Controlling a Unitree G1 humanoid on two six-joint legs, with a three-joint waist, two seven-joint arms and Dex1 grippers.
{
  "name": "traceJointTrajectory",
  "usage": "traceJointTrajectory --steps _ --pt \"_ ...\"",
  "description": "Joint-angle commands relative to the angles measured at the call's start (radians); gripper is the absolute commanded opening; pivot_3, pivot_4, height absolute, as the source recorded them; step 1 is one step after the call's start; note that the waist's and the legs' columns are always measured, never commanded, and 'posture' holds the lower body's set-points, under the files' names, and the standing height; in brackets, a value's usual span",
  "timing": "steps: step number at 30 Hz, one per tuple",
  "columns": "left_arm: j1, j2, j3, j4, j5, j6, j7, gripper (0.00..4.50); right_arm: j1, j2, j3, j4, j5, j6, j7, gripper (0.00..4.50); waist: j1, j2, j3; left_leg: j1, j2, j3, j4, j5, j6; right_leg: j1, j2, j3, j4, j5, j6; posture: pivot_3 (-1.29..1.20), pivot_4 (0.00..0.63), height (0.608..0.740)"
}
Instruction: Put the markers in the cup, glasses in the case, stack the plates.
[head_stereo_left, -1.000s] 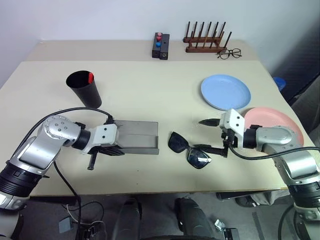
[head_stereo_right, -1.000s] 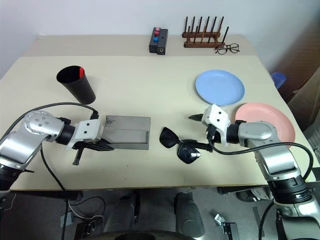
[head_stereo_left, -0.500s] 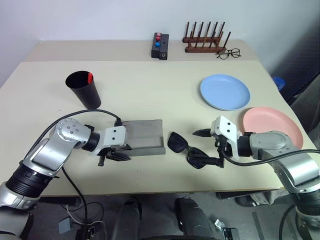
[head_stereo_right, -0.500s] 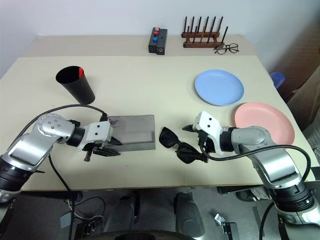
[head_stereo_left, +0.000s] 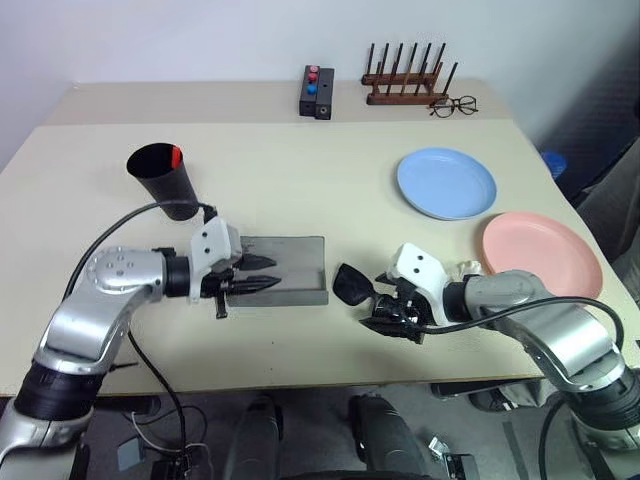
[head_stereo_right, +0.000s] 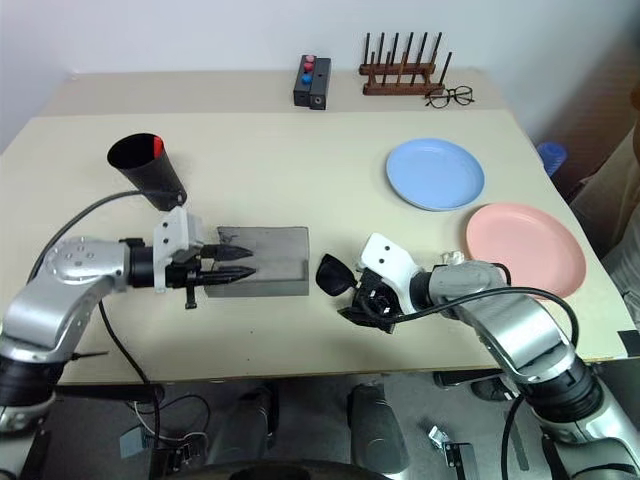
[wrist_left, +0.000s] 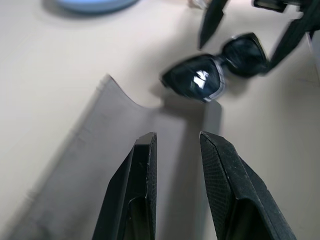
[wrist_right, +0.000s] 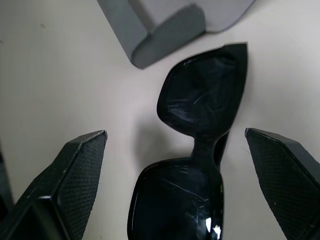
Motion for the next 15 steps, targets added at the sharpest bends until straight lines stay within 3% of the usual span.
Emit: traceJointTrajectory --steps 1,9,12,15 --pt "0.058 0.007 0.044 -0.088 -0.024 -0.004 0.032 1.32 -0.048 0.018 0.005 -0.049 -0.022 0.070 -0.071 4.50 0.001 0.000 0.000 0.000 0.000 0.000 0.000 0.000 0.000 0.000 0.000 0.000 0.000 0.000 0.000 0.00 0.150 0.738" --pt "0.129 -0.011 0.038 -0.166 -0.047 0.012 0.097 1.32 -0.077 -0.029 0.062 -0.042 -0.072 0.114 -0.121 4.50 0.006 0.000 0.000 0.000 0.000 0.000 0.000 0.000 0.000 0.000 0.000 0.000 -0.001 0.000 -0.001 0.00 0.150 0.738" --pt "0.131 -0.012 0.029 -0.173 -0.052 0.013 0.111 1.38 -0.081 -0.045 0.069 -0.034 -0.084 0.108 -0.124 3.63 0.004 0.000 0.000 0.000 0.000 0.000 0.000 0.000 0.000 0.000 0.000 0.000 -0.001 0.000 -0.001 0.00 0.150 0.738" --pt "0.133 -0.011 0.023 -0.174 -0.056 0.012 0.119 1.38 -0.080 -0.048 0.071 -0.029 -0.091 0.102 -0.123 2.15 0.002 0.000 0.000 0.000 0.000 0.000 0.000 0.000 0.000 0.000 0.000 0.000 -0.001 0.000 -0.001 0.00 0.150 0.738"
